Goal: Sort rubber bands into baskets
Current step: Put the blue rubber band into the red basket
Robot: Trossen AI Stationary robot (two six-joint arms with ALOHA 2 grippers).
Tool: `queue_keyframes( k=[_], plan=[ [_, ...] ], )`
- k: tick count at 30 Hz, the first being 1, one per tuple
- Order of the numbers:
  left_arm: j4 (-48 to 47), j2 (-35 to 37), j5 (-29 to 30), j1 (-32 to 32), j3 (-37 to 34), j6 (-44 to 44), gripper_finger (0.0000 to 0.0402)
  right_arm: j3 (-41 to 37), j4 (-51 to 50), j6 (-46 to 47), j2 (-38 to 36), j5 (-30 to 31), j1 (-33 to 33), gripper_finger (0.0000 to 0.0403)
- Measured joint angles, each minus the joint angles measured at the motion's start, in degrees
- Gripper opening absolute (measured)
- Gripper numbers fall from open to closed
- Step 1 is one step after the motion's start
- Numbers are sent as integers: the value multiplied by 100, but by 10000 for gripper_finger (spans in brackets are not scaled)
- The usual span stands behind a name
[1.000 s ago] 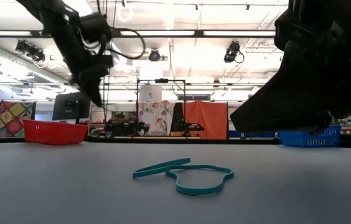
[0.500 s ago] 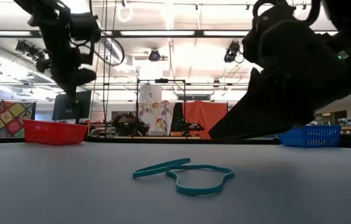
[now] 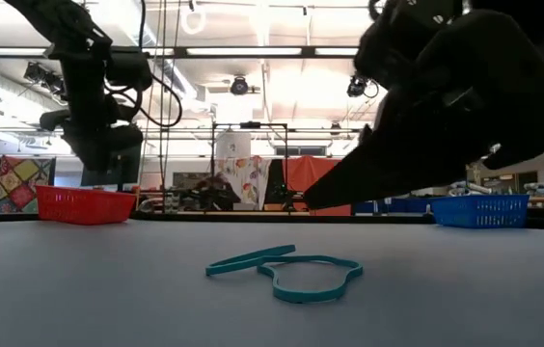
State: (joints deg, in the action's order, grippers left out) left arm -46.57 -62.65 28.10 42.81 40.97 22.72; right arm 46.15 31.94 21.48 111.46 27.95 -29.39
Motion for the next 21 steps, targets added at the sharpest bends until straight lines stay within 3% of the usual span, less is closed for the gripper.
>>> queue_keyframes(
  k=[7, 16, 21],
  plan=[
    [83, 62, -230, -210, 0, -39, 184, 0, 218, -477, 0, -1047, 439, 185],
    [1411, 437, -191, -1492, -555, 118, 161, -2, 234, -765, 0, -1329, 795, 231],
    [2624, 457, -656, -2477, -1020, 204, 153, -2, 341, -757, 0, -1518, 853, 234]
  ],
)
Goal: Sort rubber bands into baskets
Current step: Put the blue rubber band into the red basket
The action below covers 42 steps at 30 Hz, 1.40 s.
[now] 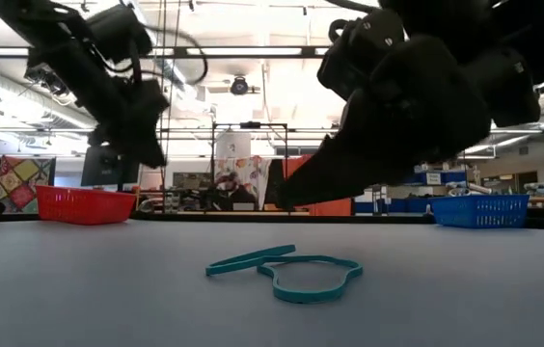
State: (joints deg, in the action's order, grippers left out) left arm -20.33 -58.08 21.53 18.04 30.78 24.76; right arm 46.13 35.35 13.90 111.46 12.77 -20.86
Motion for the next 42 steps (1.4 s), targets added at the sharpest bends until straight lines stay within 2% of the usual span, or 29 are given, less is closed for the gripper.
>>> queue_keyframes(
  k=[5, 11, 20, 26, 33, 37, 42],
  plan=[
    [1562, 0, -16, -1195, -381, 95, 152, 134, 118, 245, 0, -213, 8, 230],
    [3265, -193, 11, -2534, -718, -238, 152, 503, -683, 250, 0, -100, -202, 229],
    [4956, -1502, 25, -3843, -748, -1265, 151, 527, -1269, 285, 0, 111, -530, 222],
    [6274, -2562, 25, -4188, -747, -1647, 151, 527, -1288, 390, 55, 297, -522, 200],
    [7395, -3556, -7, -4260, -744, -1839, 151, 540, -482, 502, 695, 264, -499, 194],
    [7735, -3958, -202, -4259, -685, -1855, 151, 544, -276, 512, 811, 244, -523, 193],
    [7794, -4212, -668, -4260, -512, -1856, 151, 542, -315, 242, 750, -141, -537, 176]
  ],
)
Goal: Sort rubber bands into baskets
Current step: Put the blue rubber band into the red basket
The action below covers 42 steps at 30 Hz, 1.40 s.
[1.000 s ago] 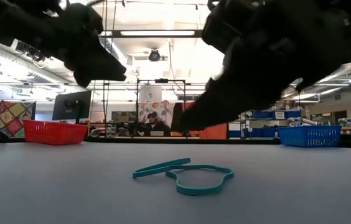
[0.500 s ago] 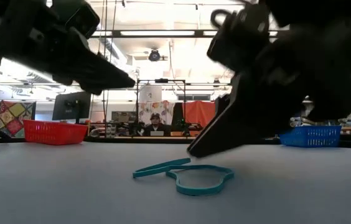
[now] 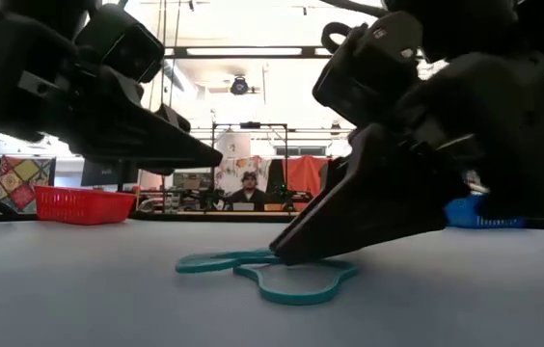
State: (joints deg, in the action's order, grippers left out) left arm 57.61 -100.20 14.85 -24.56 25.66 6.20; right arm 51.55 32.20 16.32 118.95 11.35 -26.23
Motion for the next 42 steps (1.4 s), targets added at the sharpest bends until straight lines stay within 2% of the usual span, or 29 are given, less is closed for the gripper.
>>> queue_keyframes(
  k=[8, 15, 23, 29, 36, 40, 42],
  plan=[
    [-3, -24, -210, -239, 146, 25, 151, -2, -82, -411, -26, -354, -13, 125],
    [-12, -24, -145, -427, 198, 48, 151, -2, -174, -839, -29, -462, 77, 13],
    [-26, -24, -87, -588, 198, 183, 151, -47, -3, -1615, -186, 588, -41, 6],
    [-26, -24, 400, -598, 198, 333, 151, -28, 177, -2455, -650, 1657, -30, 3],
    [14, -48, 1145, -523, 198, 403, 151, -24, 274, -3010, -905, 1742, -16, 2],
    [104, -48, 1185, -502, 206, 502, 151, -24, 379, -3065, -903, 1766, 17, 2],
    [79, -48, 1189, -502, 224, 521, 151, -24, 383, -3138, -904, 1969, 39, 2]
  ],
)
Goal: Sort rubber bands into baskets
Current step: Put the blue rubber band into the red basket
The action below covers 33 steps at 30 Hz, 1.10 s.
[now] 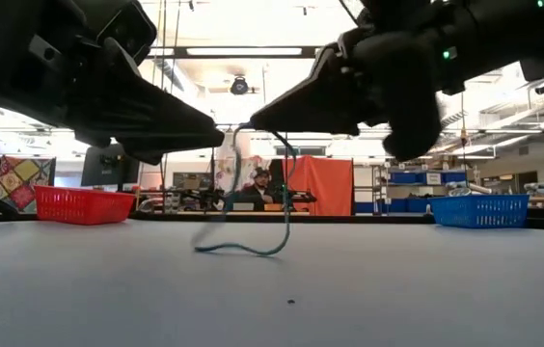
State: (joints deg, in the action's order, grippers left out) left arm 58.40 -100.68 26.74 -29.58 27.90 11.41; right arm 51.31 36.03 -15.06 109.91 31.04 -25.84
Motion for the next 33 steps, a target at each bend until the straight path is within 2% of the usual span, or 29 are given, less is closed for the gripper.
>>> queue_keyframes(
  k=[4, 14, 21, 33],
  plan=[
    [-77, 0, -4, 54, 16, -5, 151, 0, 198, -509, 0, 558, 9, 2],
    [-82, 0, -15, 461, 18, 462, 151, 2, 555, -895, -3, 501, 108, 2],
    [-88, 2, -827, 521, 18, 280, 152, 2, 547, -913, -3, 735, 145, 2],
    [-87, 2, -771, 884, 18, 383, 152, 7, 751, -880, -5, 851, 198, 2]
  ],
)
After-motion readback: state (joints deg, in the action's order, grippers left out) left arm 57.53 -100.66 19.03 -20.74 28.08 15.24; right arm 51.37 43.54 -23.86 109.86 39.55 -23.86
